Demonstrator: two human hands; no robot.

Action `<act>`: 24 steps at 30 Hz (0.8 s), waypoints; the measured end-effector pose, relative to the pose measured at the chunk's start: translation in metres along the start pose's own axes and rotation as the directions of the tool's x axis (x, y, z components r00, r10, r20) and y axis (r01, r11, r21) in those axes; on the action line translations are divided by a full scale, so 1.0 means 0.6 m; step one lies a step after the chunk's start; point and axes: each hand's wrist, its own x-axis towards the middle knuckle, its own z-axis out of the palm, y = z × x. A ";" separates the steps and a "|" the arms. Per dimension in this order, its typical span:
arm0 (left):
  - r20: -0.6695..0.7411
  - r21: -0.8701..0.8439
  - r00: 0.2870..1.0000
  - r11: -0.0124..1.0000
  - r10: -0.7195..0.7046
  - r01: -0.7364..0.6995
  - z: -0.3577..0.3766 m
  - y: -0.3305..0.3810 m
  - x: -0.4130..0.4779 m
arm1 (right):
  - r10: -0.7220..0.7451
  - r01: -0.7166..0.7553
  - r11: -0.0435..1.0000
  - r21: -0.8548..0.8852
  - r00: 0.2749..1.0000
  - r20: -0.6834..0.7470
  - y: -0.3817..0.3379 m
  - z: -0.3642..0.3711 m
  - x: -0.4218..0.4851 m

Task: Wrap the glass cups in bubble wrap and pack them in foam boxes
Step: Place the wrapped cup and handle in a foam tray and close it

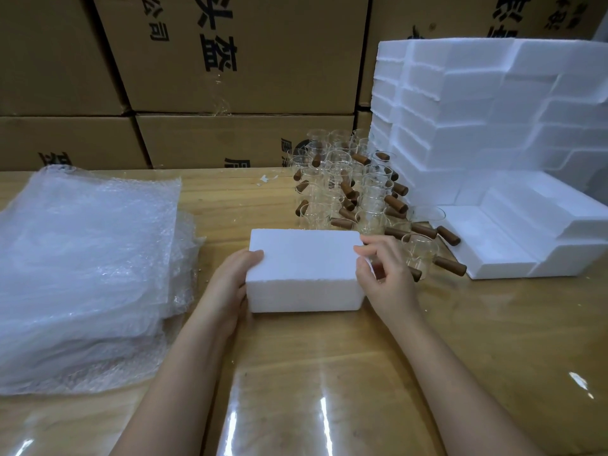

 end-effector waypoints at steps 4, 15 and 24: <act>0.055 0.094 0.995 0.993 -0.081 0.075 -0.009 0.004 0.004 | -0.029 0.029 1.000 -0.013 0.999 -0.018 0.003 -0.001 -0.004; -0.048 -0.260 0.991 0.956 0.128 -0.136 -0.006 0.023 -0.002 | 0.249 -0.215 0.940 0.265 0.963 -0.102 -0.063 0.029 -0.007; -0.228 -0.348 0.960 0.907 0.164 -0.238 0.048 -0.010 -0.017 | 0.463 -0.622 0.534 0.572 0.782 0.419 -0.106 0.087 -0.030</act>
